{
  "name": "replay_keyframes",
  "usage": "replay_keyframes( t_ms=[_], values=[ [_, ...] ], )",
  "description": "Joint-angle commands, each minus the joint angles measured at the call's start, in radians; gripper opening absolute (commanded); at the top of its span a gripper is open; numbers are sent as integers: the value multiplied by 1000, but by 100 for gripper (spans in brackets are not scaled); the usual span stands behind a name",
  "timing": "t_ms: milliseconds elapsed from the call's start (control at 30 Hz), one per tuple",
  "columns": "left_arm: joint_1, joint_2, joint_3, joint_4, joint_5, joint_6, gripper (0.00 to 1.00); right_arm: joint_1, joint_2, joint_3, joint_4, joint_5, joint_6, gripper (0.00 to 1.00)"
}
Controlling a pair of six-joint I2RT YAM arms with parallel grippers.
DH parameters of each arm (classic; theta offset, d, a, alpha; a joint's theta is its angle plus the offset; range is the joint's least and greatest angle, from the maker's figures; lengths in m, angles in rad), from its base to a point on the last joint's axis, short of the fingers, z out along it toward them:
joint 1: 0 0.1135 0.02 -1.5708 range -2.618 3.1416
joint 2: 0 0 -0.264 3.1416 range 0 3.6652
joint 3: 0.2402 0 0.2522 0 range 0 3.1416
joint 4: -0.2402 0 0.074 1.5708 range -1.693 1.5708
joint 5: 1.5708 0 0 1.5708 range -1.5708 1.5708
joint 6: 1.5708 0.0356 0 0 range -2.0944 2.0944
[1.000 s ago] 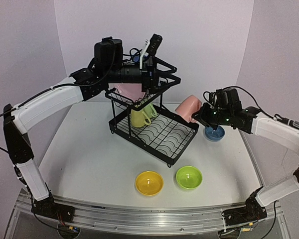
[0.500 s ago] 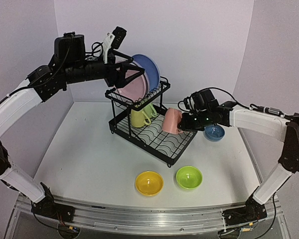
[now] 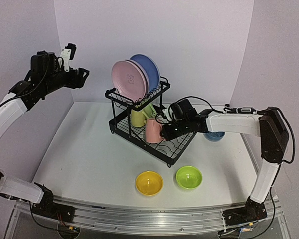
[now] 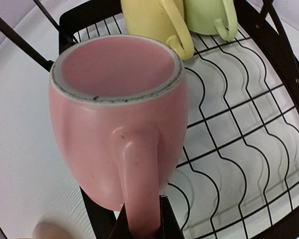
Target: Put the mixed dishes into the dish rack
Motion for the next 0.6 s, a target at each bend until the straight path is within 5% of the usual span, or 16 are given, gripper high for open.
replay_keyframes(
  t_ms=[0, 567],
  values=[
    [113, -54, -85, -15, -28, -117, 80, 9, 13, 28, 281, -17, -111, 0],
    [224, -58, -307, 15, 42, -118, 79, 16, 235, 139, 514, -51, -252, 0]
  ],
)
